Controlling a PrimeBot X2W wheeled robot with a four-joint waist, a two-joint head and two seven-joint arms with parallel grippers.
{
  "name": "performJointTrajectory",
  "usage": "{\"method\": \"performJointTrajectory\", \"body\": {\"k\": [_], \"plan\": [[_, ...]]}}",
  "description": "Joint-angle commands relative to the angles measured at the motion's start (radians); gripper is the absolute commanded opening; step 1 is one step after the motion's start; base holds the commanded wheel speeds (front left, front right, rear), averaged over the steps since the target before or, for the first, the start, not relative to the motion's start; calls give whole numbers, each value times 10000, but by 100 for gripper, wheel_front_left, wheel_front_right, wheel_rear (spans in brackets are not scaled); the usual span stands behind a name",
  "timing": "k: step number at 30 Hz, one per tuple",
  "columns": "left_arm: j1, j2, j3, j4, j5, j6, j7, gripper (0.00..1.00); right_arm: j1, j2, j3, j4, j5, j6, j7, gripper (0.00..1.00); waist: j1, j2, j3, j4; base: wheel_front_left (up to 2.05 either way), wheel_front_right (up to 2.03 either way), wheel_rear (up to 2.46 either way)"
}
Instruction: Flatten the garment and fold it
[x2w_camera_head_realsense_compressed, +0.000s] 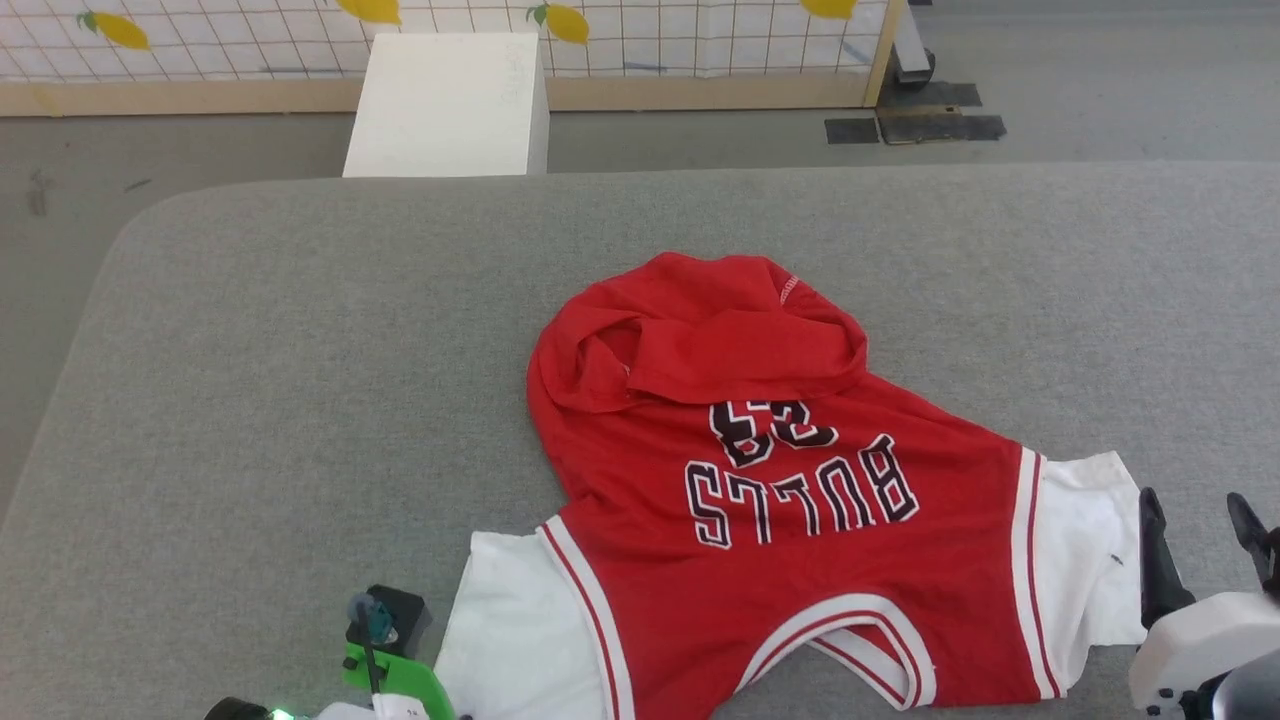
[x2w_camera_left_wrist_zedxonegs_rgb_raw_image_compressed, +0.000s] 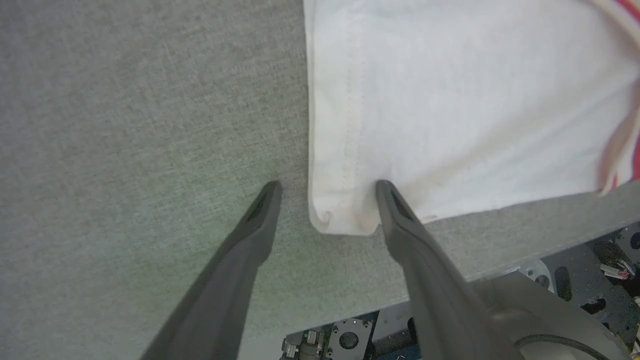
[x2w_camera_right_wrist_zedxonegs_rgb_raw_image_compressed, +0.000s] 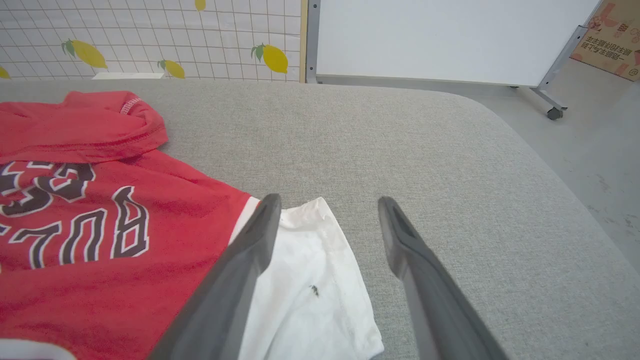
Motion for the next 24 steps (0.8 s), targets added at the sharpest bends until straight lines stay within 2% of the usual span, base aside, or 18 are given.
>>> {"method": "performJointTrajectory", "body": {"k": [1,5,6,7,8,14,19,24], "plan": [[11,-2,17,298,-55,89,8,100,-170,22,-9,8,-79,-17,-6,100,0,0,118,-40,0,0,0],[9,-145,-197,682,-272,-110,156,100,-190,23,-76,127,-162,-17,-24,100,0,0,272,-15,0,0,0],[20,-186,-249,772,-345,-160,225,72,-201,23,-84,147,-171,-17,-38,100,0,0,293,-12,0,0,0],[28,-235,-298,870,-431,-214,283,13,-222,23,-95,172,-181,-17,-50,100,0,0,316,-8,0,0,0],[34,-261,-340,949,-481,-251,339,0,-246,23,-104,193,-190,-17,-56,100,0,0,326,-6,0,0,0],[-26,-339,-321,1186,-612,-250,182,0,-338,23,-248,274,-327,-17,-26,100,0,0,153,74,0,0,0],[-183,-351,31,830,-442,30,-815,0,-217,6,-371,263,-385,-17,197,100,0,0,-153,195,0,0,0],[-182,-366,439,147,-426,351,-1539,0,272,-239,-130,547,1,-17,1897,100,0,0,-326,292,0,0,0]]}}
